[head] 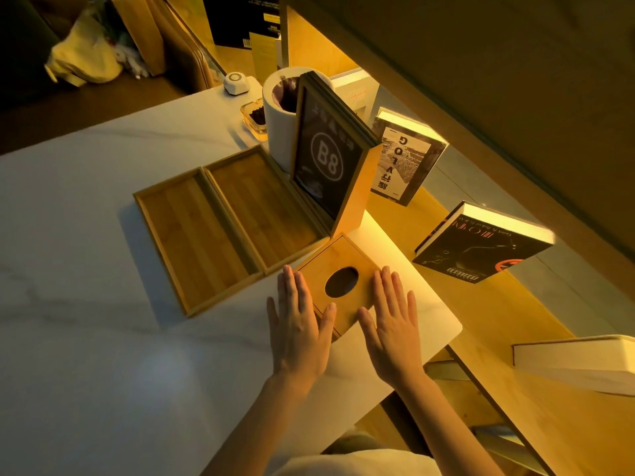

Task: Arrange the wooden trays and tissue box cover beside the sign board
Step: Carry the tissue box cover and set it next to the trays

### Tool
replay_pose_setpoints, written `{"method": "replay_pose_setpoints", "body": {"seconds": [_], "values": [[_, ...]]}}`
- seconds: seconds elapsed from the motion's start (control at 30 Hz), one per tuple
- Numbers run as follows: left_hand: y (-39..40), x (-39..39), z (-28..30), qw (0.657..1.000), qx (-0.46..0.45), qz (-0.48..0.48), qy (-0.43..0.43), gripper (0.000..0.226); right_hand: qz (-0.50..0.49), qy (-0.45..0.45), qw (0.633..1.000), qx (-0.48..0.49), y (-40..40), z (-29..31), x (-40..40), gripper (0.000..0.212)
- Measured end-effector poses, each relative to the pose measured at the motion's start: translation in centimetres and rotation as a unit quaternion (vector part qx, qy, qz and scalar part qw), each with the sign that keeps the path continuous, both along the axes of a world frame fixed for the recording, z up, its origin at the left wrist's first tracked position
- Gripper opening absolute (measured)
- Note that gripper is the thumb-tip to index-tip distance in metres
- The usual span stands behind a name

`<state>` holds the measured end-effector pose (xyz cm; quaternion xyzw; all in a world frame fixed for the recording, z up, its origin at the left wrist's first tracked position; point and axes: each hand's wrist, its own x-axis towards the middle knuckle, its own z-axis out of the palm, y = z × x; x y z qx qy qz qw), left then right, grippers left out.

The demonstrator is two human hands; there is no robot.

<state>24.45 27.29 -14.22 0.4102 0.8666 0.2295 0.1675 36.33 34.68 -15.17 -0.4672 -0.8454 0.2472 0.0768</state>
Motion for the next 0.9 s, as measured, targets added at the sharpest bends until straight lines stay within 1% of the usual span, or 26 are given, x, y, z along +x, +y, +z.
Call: {"method": "replay_pose_setpoints", "body": {"seconds": [0.2,0.3,0.43,0.53,0.63,0.9], "values": [[0.1,-0.9,-0.5,0.999,-0.007,-0.021,0.036,0.088,-0.034,-0.009,0.999,-0.009,-1.2,-0.1,-0.7,0.078],[0.0,-1.0,-0.6,0.999,-0.012,-0.03,0.039,0.087,-0.04,-0.008,0.999,-0.004,-1.3,-0.2,-0.8,0.076],[0.1,-1.1,-0.5,0.999,-0.011,-0.037,0.022,0.079,-0.047,-0.004,0.999,0.003,-1.4,-0.3,-0.9,0.076],[0.3,-1.4,-0.5,0.999,-0.009,-0.041,0.027,0.068,-0.05,-0.004,0.999,0.009,-1.3,-0.4,-1.1,0.073],[0.8,-1.9,-0.4,0.998,-0.01,-0.055,0.031,0.065,-0.058,-0.004,0.998,0.017,-0.9,-0.6,-1.2,0.071],[3.0,-2.6,-0.1,0.995,-0.026,-0.09,0.036,0.07,-0.071,0.0,0.997,0.025,0.9,-0.8,-1.5,0.068]]}}
